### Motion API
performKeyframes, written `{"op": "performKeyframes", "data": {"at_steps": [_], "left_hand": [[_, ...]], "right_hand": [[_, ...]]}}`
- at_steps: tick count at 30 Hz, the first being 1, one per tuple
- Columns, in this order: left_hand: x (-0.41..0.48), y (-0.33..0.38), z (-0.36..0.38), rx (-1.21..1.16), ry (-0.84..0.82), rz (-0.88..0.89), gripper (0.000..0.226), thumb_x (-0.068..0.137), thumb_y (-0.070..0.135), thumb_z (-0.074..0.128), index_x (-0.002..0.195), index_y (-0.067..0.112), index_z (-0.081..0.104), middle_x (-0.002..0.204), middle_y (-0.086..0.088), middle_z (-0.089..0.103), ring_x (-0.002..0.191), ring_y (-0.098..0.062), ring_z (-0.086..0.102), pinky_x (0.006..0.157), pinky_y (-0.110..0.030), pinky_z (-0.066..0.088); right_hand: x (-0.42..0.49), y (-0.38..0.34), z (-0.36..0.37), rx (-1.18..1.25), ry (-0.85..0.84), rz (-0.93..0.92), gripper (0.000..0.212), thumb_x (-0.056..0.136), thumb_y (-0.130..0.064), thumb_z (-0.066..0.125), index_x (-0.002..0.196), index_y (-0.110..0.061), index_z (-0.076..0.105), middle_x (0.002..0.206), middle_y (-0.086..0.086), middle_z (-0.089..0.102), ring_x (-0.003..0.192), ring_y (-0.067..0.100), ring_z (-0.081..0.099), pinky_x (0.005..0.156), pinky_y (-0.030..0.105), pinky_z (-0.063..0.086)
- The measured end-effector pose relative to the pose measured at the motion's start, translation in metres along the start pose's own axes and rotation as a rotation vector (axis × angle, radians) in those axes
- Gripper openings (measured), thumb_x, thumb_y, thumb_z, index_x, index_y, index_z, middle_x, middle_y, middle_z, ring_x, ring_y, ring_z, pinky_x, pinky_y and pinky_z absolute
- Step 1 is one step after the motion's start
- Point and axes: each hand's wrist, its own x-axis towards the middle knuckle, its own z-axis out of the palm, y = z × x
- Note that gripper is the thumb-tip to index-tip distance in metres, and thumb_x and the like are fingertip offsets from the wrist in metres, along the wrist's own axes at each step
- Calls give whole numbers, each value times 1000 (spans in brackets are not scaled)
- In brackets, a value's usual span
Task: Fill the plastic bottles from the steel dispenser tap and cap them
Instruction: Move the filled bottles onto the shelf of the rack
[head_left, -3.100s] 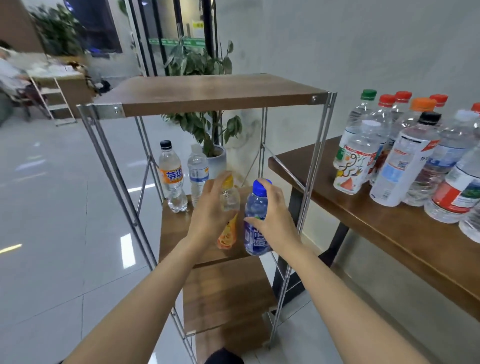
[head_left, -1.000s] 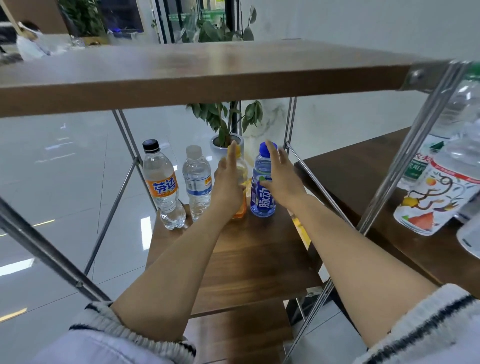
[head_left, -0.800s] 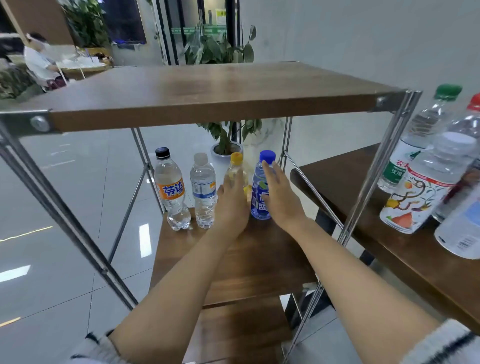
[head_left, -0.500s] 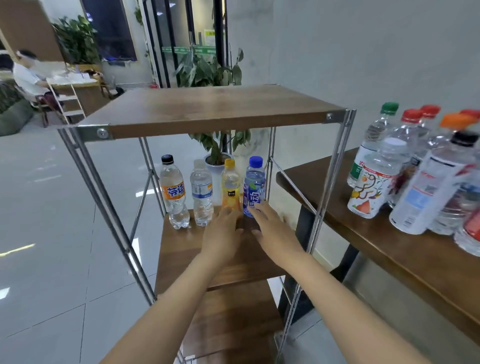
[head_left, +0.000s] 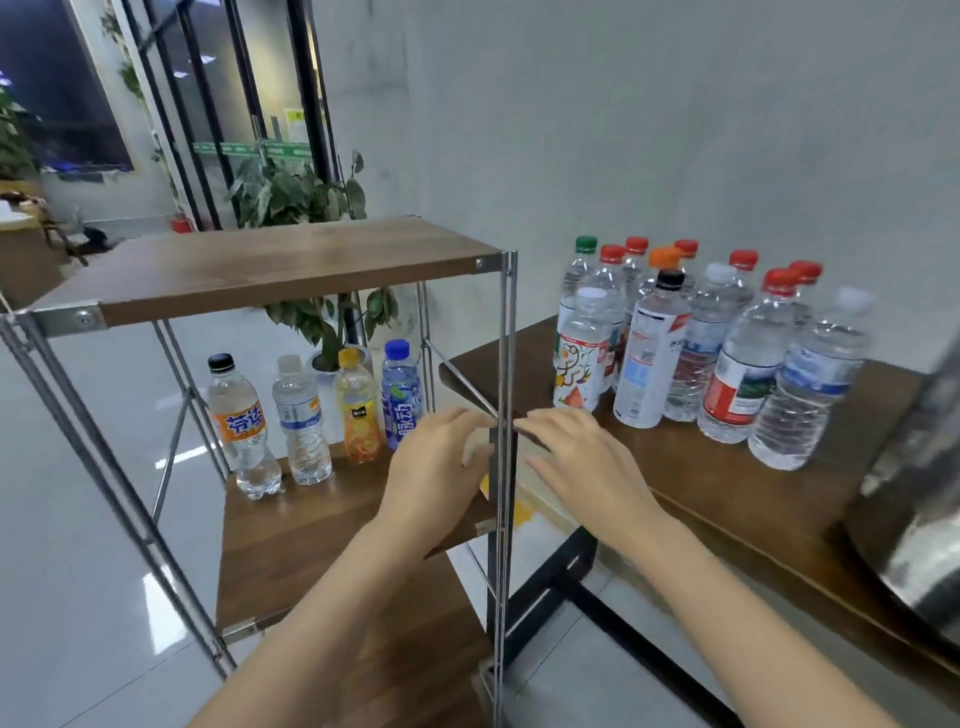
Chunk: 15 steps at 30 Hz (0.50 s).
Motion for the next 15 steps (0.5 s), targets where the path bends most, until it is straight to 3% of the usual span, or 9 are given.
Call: {"op": "performKeyframes", "data": {"at_steps": [4,7,15], "left_hand": [[26,36,10,-41,8,111,28,94,21,64,123,22,66,122,4,66,114,-15,58,96,-33,49],[55,61,19,-46,-2,163,30,96,22,61,126,21,64,127,3,64,119,-17,54,98,-36,47],[144,90,56,42,-20,201,38,97,22,60,135,20,56,140,-1,54,125,-22,49,93,-35,44]], "right_hand": [[-5,29,-39,-57,45,82,41,100,-29,55,141,-25,51,143,-6,50,134,15,38,104,32,39],[5,54,-59,-87,101,167,44,101,-30,53,144,-26,47,150,-4,43,138,16,33,103,35,41],[55,107,-77,-178,217,342,62,97,-24,61,151,-24,30,161,5,20,144,30,26,97,45,49]]}}
